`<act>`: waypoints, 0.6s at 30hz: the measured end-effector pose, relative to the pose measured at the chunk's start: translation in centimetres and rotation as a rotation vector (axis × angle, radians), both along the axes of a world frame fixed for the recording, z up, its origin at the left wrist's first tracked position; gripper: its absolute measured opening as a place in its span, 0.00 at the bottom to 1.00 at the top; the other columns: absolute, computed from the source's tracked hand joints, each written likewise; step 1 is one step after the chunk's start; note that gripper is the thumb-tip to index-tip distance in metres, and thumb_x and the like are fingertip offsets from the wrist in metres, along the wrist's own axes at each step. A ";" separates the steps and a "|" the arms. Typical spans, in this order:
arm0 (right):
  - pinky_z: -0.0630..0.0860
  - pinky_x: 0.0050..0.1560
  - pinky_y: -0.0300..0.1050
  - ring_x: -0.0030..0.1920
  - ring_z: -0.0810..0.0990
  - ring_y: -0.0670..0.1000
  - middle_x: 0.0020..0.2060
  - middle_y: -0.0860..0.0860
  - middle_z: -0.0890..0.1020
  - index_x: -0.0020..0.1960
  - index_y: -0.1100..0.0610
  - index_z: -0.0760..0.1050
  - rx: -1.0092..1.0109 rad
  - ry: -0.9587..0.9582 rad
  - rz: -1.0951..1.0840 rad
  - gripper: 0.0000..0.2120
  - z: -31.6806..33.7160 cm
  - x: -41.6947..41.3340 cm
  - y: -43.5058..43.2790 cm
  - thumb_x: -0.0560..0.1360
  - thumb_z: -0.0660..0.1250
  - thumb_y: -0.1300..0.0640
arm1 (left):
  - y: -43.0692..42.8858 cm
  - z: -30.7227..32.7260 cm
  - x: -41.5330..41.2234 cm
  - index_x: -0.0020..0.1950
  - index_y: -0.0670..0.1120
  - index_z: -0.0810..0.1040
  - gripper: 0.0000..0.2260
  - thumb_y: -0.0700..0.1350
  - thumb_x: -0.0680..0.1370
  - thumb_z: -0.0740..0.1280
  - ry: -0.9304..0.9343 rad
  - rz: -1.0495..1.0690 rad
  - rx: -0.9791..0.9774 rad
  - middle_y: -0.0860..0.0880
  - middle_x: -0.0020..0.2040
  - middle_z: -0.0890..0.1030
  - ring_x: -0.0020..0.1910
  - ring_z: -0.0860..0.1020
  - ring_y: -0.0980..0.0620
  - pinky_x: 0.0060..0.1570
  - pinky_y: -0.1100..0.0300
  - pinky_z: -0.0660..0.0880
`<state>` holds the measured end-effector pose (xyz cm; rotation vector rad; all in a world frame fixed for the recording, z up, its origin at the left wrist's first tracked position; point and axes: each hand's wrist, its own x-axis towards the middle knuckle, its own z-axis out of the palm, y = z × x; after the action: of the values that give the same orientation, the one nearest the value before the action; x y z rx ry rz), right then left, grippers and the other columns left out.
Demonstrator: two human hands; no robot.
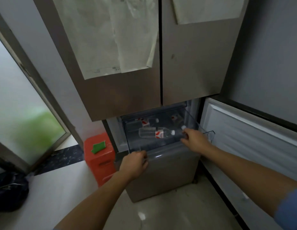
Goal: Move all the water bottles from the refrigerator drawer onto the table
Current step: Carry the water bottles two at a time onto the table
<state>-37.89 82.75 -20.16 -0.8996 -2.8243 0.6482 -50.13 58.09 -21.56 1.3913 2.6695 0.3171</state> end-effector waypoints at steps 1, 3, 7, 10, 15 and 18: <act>0.76 0.53 0.49 0.55 0.79 0.56 0.57 0.56 0.79 0.65 0.56 0.72 0.002 0.001 0.017 0.19 -0.3 -1.5 0.7 0.77 0.66 0.50 | 0.6 -0.3 -1.1 0.53 0.49 0.75 0.08 0.51 0.78 0.62 -0.003 0.011 0.000 0.48 0.51 0.81 0.49 0.79 0.48 0.48 0.52 0.77; 0.76 0.52 0.49 0.55 0.78 0.56 0.56 0.56 0.80 0.67 0.56 0.72 0.020 -0.011 0.043 0.20 -1.0 -4.5 1.9 0.77 0.66 0.49 | 1.7 -1.0 -3.1 0.53 0.49 0.75 0.09 0.51 0.78 0.61 -0.006 0.030 -0.001 0.48 0.51 0.81 0.48 0.79 0.48 0.48 0.52 0.77; 0.74 0.52 0.48 0.56 0.79 0.57 0.58 0.56 0.80 0.67 0.57 0.71 0.031 -0.101 0.059 0.21 -3.1 -10.3 5.0 0.77 0.65 0.48 | 4.2 -3.1 -6.7 0.54 0.48 0.75 0.10 0.51 0.79 0.60 -0.050 0.070 -0.002 0.47 0.52 0.81 0.50 0.79 0.46 0.47 0.53 0.76; 0.75 0.56 0.49 0.56 0.79 0.57 0.57 0.56 0.80 0.62 0.56 0.74 -0.014 -0.227 0.040 0.19 -5.6 -13.8 7.8 0.76 0.65 0.47 | 5.7 -5.0 -8.5 0.55 0.47 0.75 0.11 0.52 0.79 0.59 -0.108 0.077 -0.030 0.46 0.52 0.81 0.50 0.79 0.45 0.48 0.52 0.76; 0.75 0.55 0.48 0.55 0.79 0.58 0.58 0.58 0.80 0.62 0.58 0.76 -0.119 -0.361 0.031 0.16 -10.3 -17.6 10.7 0.78 0.63 0.50 | 6.5 -7.1 -10.1 0.54 0.48 0.76 0.13 0.54 0.78 0.59 -0.202 0.120 -0.065 0.45 0.49 0.83 0.50 0.80 0.44 0.47 0.53 0.74; 0.75 0.56 0.47 0.56 0.79 0.58 0.59 0.58 0.80 0.62 0.59 0.75 -0.130 -0.426 0.055 0.16 -11.9 -19.2 10.9 0.79 0.63 0.51 | 6.8 -7.5 -10.7 0.55 0.50 0.76 0.13 0.56 0.77 0.59 -0.225 0.147 -0.073 0.46 0.49 0.83 0.51 0.79 0.44 0.47 0.54 0.74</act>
<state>-57.05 93.68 -32.11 -1.1018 -3.2205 0.7305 -60.81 64.85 -29.03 1.0727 2.5733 0.3618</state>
